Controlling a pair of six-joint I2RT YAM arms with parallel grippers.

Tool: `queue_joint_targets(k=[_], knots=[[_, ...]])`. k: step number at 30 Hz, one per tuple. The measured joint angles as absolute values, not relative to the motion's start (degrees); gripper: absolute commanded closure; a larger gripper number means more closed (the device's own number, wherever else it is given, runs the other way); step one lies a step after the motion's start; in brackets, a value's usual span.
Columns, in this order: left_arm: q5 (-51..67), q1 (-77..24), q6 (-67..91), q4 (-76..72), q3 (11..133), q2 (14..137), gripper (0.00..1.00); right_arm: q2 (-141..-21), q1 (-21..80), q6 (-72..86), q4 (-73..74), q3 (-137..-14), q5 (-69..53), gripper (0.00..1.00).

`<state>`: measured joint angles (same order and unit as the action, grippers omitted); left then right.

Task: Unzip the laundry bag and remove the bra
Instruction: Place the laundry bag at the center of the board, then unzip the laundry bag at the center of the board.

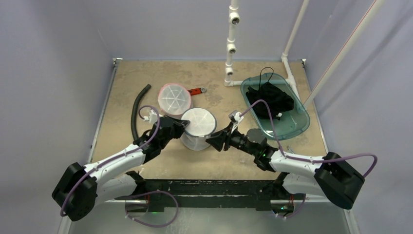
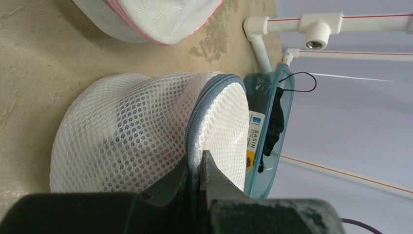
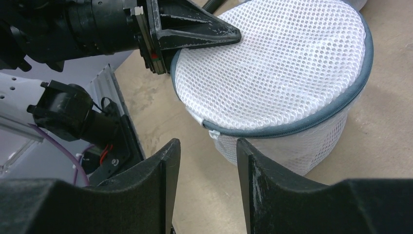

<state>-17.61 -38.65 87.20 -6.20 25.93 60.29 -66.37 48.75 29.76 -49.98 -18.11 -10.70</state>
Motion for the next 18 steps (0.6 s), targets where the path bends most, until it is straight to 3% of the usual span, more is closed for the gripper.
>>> queue_joint_targets(k=[18], knots=[[-17.6, -38.7, 90.0, -2.6, 27.9, 61.9, 1.0, -68.6, 48.7, 32.2, -52.8, -15.2, -13.0, 0.49]])
